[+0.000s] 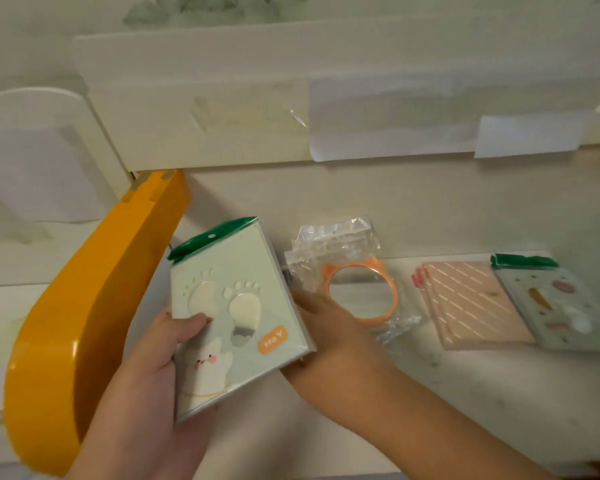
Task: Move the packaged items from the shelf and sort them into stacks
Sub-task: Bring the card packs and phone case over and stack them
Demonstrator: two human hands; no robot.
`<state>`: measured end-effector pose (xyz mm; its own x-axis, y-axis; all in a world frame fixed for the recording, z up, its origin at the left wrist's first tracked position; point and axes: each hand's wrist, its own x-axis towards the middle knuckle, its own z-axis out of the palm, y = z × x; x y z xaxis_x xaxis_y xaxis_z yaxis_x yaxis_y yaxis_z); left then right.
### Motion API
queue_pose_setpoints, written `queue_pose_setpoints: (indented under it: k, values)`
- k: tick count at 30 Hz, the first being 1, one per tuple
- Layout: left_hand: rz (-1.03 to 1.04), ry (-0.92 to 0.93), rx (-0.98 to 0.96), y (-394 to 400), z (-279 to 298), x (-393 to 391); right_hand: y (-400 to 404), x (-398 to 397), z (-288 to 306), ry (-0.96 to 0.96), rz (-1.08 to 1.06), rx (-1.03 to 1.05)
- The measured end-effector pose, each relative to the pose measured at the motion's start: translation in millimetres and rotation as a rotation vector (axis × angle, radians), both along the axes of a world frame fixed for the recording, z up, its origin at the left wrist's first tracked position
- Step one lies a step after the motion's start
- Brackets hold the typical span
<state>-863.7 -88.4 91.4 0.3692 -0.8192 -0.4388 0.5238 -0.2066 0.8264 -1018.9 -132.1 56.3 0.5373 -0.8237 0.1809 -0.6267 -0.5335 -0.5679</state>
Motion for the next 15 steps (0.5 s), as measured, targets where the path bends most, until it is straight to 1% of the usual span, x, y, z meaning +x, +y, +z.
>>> queue_pose_setpoints:
  k: [1,2,5,7,11,13,15]
  values:
    - [-0.002,-0.034,-0.005,-0.5,-3.1,-1.7,-2.0,-10.5,-1.9,-0.005,-0.055,-0.042]
    - [-0.019,-0.028,-0.004,-3.9,-5.3,-4.2,-3.0,-23.2,-2.1,0.020,-0.119,-0.048]
    - [-0.095,0.127,-0.049,-5.8,-15.1,-23.5,-0.4,-65.3,2.2,0.067,-0.311,-0.126]
    - [-0.205,0.171,-0.100,-6.8,-19.0,-38.6,5.6,-95.7,3.7,0.101,-0.444,-0.123]
    - [-0.454,0.110,-0.133,-19.3,-36.0,-63.3,29.5,-152.2,0.6,0.231,-0.698,-0.082]
    - [-0.519,0.089,-0.125,-24.5,-42.9,-82.9,44.0,-174.9,3.4,0.261,-0.793,-0.076]
    - [-0.530,0.099,-0.063,-28.0,-46.6,-111.0,56.8,-197.1,2.3,0.255,-0.858,-0.040]
